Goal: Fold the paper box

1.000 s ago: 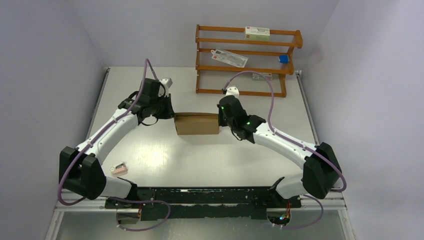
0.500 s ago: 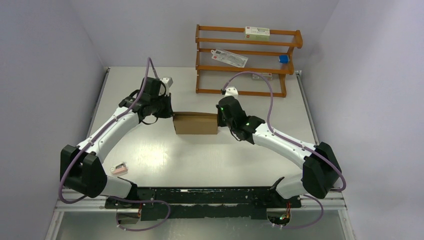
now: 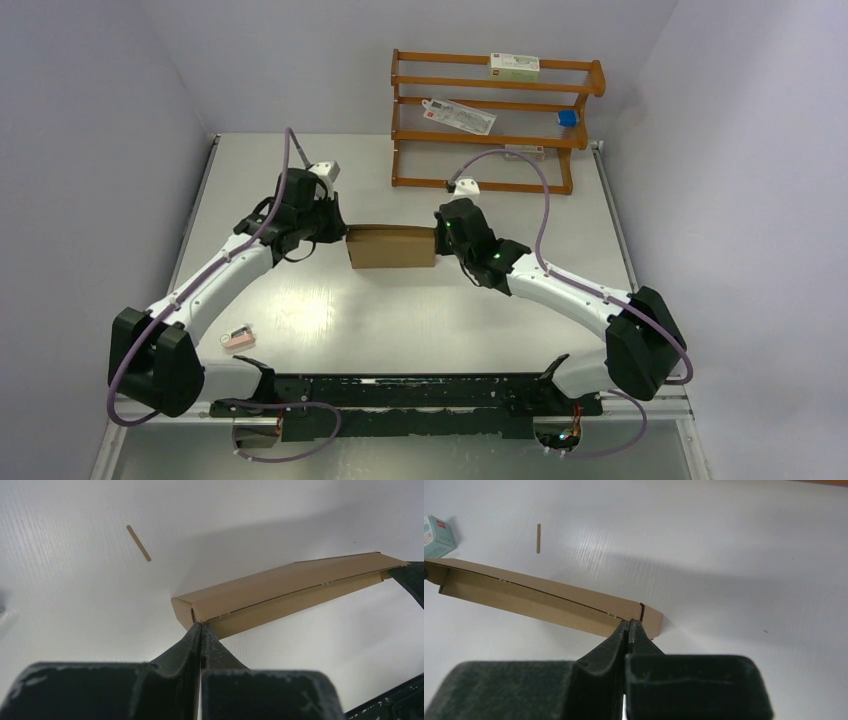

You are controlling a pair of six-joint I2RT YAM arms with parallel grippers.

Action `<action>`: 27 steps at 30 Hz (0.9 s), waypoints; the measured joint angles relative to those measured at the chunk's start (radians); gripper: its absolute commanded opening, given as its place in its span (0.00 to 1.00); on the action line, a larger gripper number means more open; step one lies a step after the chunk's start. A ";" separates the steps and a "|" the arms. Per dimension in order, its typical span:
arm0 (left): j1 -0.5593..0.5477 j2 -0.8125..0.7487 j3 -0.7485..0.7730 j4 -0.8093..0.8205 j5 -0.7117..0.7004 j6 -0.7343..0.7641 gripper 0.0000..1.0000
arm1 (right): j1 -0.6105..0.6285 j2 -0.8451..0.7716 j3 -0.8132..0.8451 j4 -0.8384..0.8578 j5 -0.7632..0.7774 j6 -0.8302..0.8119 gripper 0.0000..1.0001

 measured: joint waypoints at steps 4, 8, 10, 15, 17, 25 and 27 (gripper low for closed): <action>-0.006 -0.032 -0.056 0.064 -0.021 0.001 0.05 | 0.000 -0.015 -0.045 0.066 -0.002 0.008 0.00; -0.014 -0.055 -0.107 0.113 -0.045 0.001 0.05 | 0.000 -0.023 -0.094 0.152 -0.011 0.012 0.00; -0.023 -0.063 -0.132 0.130 -0.063 0.000 0.06 | 0.000 -0.025 -0.114 0.192 -0.017 0.014 0.00; -0.042 -0.079 -0.161 0.162 -0.116 -0.016 0.05 | -0.004 -0.025 -0.133 0.236 -0.035 0.021 0.07; -0.047 -0.084 -0.167 0.170 -0.139 -0.026 0.05 | -0.005 -0.024 -0.133 0.238 -0.047 0.026 0.12; -0.054 -0.085 -0.175 0.184 -0.180 -0.055 0.05 | -0.035 -0.057 -0.154 0.197 -0.174 0.087 0.55; -0.055 -0.083 -0.174 0.187 -0.182 -0.060 0.05 | -0.055 -0.068 -0.167 0.175 -0.219 0.106 0.63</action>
